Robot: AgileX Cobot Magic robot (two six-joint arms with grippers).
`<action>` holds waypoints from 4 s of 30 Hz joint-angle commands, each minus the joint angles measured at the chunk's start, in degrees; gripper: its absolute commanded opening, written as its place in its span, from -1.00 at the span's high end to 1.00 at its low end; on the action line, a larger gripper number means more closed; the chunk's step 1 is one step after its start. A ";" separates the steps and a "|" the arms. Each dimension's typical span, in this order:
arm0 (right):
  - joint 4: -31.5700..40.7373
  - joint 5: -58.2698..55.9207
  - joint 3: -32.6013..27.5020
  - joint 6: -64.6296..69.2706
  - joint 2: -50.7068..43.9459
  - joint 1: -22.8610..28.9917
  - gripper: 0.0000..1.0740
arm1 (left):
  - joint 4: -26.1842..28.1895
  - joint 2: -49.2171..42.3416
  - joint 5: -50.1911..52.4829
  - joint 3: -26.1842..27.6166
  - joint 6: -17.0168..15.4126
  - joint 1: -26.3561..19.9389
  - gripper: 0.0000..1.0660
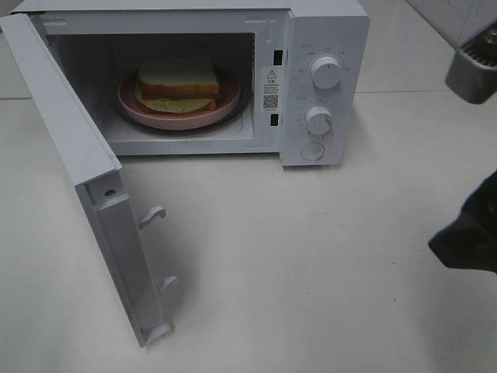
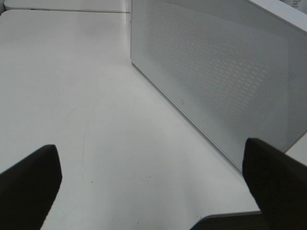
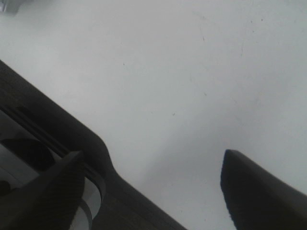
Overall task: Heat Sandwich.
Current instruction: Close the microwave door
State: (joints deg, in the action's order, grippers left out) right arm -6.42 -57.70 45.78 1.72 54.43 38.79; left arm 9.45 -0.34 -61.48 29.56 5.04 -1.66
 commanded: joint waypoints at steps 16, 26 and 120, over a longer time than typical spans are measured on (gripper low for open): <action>-0.34 -13.41 -0.11 0.97 -24.81 -0.11 -0.42 | 0.40 -0.92 0.17 -0.11 -0.11 0.06 -0.82; -5.16 -13.01 -0.11 0.80 -38.10 -10.89 -0.42 | 0.40 -0.92 0.17 -0.11 -0.11 0.06 -0.82; 1.55 0.52 -17.25 5.10 -56.26 -31.63 -0.38 | 0.57 2.58 0.63 0.11 -0.34 0.06 -0.82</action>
State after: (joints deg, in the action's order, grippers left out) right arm -4.87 -58.10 28.71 7.10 -0.52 7.56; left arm 9.45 1.26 -61.48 29.56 5.04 -1.66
